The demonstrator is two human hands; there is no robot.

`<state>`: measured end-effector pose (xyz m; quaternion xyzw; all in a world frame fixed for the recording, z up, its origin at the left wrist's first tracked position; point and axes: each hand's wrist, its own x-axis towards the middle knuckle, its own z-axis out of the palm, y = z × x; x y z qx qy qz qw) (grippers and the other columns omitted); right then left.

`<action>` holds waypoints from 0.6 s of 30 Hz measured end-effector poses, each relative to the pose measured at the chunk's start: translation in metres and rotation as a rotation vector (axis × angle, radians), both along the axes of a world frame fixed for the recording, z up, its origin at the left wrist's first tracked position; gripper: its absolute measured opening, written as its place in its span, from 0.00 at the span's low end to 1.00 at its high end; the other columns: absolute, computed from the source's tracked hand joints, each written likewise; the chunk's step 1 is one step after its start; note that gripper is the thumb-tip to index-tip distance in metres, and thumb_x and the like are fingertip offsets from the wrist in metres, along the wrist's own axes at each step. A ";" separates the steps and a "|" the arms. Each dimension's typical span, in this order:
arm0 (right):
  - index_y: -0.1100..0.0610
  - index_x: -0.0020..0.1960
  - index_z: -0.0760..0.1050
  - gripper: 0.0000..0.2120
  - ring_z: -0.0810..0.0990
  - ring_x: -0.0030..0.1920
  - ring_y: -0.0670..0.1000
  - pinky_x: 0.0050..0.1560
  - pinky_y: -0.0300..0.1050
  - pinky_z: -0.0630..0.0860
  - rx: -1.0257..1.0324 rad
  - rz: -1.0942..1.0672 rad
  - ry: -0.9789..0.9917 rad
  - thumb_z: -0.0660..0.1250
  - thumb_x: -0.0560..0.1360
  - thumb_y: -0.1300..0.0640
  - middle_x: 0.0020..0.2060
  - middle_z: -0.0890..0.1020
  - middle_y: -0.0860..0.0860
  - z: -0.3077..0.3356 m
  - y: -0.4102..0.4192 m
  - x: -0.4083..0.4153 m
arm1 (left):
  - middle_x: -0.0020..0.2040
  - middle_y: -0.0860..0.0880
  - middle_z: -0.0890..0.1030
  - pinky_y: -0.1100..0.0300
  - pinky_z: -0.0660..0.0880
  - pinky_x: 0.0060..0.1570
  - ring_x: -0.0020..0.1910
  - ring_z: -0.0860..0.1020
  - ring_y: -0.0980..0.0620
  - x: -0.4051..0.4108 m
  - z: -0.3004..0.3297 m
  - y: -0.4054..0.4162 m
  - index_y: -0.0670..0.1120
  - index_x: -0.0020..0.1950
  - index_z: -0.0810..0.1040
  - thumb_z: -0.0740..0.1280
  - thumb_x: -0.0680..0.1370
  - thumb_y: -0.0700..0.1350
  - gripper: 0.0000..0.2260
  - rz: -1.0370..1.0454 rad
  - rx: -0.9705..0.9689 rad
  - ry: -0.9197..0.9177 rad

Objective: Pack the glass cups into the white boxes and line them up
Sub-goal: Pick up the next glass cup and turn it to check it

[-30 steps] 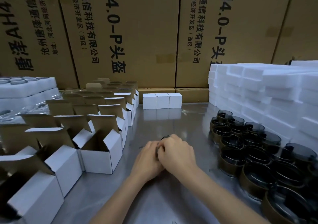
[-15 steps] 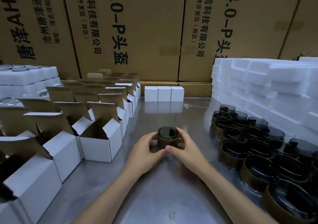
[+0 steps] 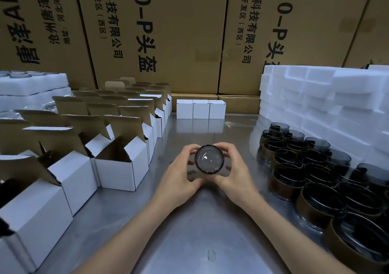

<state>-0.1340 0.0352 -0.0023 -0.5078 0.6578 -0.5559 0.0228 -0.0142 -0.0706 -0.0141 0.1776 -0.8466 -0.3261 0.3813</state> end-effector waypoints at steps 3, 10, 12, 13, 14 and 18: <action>0.50 0.60 0.70 0.30 0.73 0.60 0.44 0.62 0.43 0.70 0.009 0.005 0.027 0.76 0.64 0.67 0.57 0.76 0.46 0.000 0.001 0.000 | 0.58 0.63 0.75 0.54 0.74 0.56 0.57 0.76 0.57 -0.001 -0.002 -0.002 0.60 0.61 0.66 0.75 0.69 0.43 0.28 -0.002 -0.018 0.006; 0.50 0.60 0.70 0.29 0.73 0.58 0.38 0.58 0.35 0.70 0.000 0.037 -0.001 0.77 0.64 0.66 0.55 0.77 0.41 -0.001 0.000 -0.002 | 0.57 0.65 0.75 0.52 0.76 0.55 0.56 0.76 0.58 -0.001 -0.005 -0.005 0.63 0.61 0.65 0.73 0.69 0.42 0.28 -0.004 -0.034 -0.004; 0.47 0.61 0.70 0.30 0.73 0.56 0.34 0.53 0.29 0.69 0.001 0.033 -0.055 0.78 0.64 0.62 0.54 0.77 0.37 -0.002 0.000 -0.003 | 0.59 0.64 0.75 0.52 0.76 0.56 0.56 0.76 0.58 -0.001 -0.005 -0.005 0.63 0.65 0.64 0.72 0.69 0.42 0.31 -0.020 -0.032 -0.011; 0.45 0.62 0.69 0.30 0.73 0.55 0.34 0.52 0.27 0.69 0.011 0.027 -0.084 0.79 0.65 0.59 0.54 0.77 0.36 -0.003 0.000 -0.003 | 0.60 0.63 0.75 0.53 0.76 0.55 0.55 0.77 0.58 -0.001 -0.005 -0.005 0.63 0.68 0.61 0.73 0.69 0.42 0.33 -0.025 -0.030 -0.023; 0.44 0.63 0.68 0.30 0.74 0.55 0.35 0.52 0.28 0.69 0.023 0.024 -0.116 0.78 0.66 0.55 0.54 0.77 0.36 -0.003 0.000 -0.004 | 0.59 0.61 0.75 0.54 0.77 0.54 0.53 0.78 0.58 -0.001 -0.006 -0.005 0.64 0.70 0.58 0.73 0.70 0.44 0.36 -0.025 -0.025 -0.038; 0.42 0.62 0.70 0.27 0.79 0.52 0.46 0.52 0.40 0.77 0.028 0.020 -0.260 0.69 0.65 0.37 0.51 0.80 0.45 -0.003 -0.002 -0.004 | 0.52 0.60 0.77 0.57 0.77 0.48 0.44 0.78 0.57 -0.001 -0.004 -0.003 0.65 0.71 0.59 0.72 0.69 0.54 0.35 -0.009 0.005 -0.068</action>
